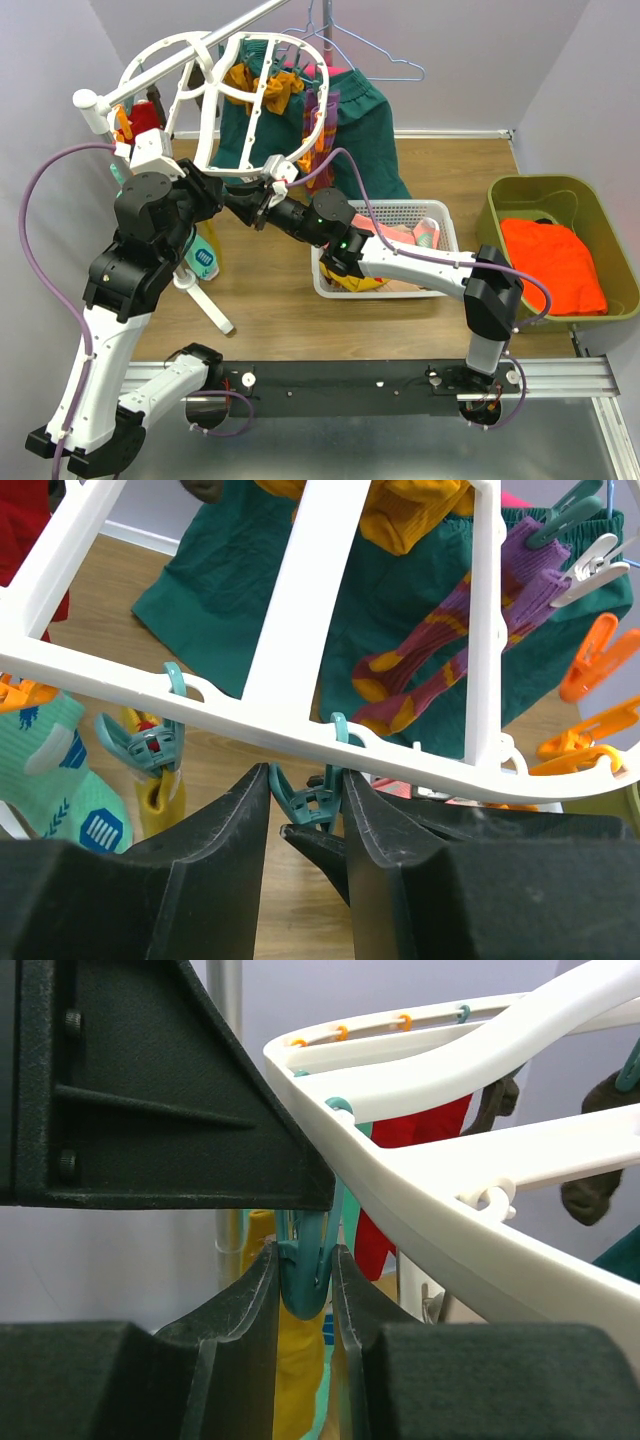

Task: Clip the socks to the hanger
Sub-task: Open the clamp at the hanger, then adjust the sock in the bin.

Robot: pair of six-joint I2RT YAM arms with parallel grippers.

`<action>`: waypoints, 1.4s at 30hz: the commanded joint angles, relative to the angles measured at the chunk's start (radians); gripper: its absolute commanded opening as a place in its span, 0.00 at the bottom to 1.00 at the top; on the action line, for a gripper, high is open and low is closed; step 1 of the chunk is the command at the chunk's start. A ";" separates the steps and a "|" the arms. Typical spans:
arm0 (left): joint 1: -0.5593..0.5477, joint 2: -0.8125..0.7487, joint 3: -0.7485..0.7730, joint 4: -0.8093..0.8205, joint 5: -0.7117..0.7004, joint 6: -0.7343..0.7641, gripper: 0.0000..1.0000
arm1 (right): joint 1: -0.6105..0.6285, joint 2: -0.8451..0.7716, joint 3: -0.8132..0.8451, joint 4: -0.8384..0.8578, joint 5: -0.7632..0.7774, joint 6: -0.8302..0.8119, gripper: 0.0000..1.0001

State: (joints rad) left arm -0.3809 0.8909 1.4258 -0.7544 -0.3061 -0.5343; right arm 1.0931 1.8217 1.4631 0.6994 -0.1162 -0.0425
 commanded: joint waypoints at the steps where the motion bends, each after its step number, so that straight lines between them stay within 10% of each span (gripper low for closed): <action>1: 0.000 -0.003 -0.019 0.072 -0.028 0.007 0.38 | 0.025 0.011 0.020 -0.037 -0.011 -0.020 0.19; 20: 0.002 -0.038 -0.088 0.133 -0.033 0.037 0.00 | 0.025 -0.194 -0.187 -0.225 0.044 0.033 0.82; 32: 0.000 -0.049 -0.114 0.171 0.005 0.057 0.00 | -0.001 -0.443 -0.351 -0.805 0.438 0.182 0.89; 42: 0.000 -0.064 -0.122 0.171 0.013 0.059 0.00 | -0.283 -0.515 -0.521 -1.011 0.195 0.286 0.83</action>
State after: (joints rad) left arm -0.3809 0.8429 1.3140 -0.6090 -0.3000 -0.4854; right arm 0.9207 1.3190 1.0126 -0.1955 0.2146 0.1886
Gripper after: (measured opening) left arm 0.346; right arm 0.850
